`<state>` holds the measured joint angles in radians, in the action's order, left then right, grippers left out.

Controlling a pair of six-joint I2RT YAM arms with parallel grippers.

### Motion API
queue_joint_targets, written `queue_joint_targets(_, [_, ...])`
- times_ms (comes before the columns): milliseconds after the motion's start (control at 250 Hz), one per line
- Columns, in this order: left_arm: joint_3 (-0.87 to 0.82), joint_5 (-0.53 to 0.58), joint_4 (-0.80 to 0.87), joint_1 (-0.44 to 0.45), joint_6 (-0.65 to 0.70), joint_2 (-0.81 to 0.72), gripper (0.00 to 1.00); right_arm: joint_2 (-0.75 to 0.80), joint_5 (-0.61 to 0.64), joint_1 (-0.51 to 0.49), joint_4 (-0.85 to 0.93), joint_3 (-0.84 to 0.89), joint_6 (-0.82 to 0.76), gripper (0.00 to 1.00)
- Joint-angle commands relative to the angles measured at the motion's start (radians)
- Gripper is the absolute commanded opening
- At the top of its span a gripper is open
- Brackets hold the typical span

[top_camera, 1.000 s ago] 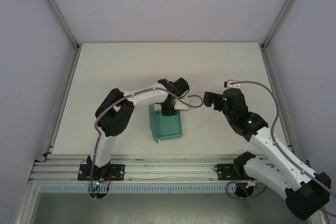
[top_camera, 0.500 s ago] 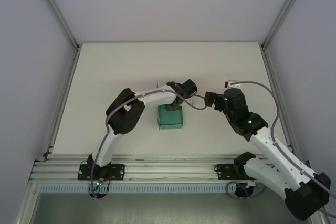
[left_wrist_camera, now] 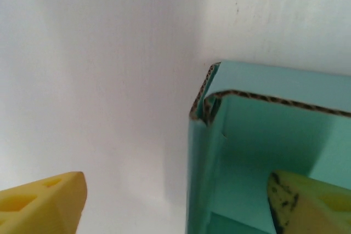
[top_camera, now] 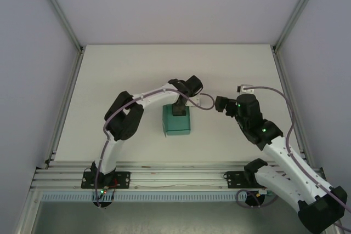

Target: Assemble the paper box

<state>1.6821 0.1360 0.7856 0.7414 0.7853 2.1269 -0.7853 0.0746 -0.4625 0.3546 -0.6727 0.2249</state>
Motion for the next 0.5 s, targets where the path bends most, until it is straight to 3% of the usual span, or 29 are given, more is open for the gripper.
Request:
queue_joint_targets(0, [-0.001, -0.082, 0.037, -0.001, 0.017, -0.101, 0.95, 0.021, -0.01, 0.005, 0.023, 0.012, -0.01, 1.0])
queue_joint_targets(28, [-0.004, -0.096, 0.031, -0.001, 0.017, -0.115, 1.0, 0.023, -0.009, 0.007, 0.023, 0.01, -0.009, 1.0])
queue_joint_targets(280, [-0.024, -0.158, -0.131, -0.03, -0.069, -0.264, 1.0, 0.035, 0.012, 0.019, 0.035, -0.001, -0.012, 1.0])
queue_joint_targets(416, [-0.078, -0.145, -0.32, -0.076, -0.246, -0.389, 1.0, 0.02, -0.009, 0.027, 0.019, -0.001, -0.037, 1.0])
queue_joint_targets(496, [-0.129, -0.126, -0.408, -0.117, -0.398, -0.473, 1.0, -0.016, -0.11, 0.029, -0.012, 0.002, -0.117, 1.0])
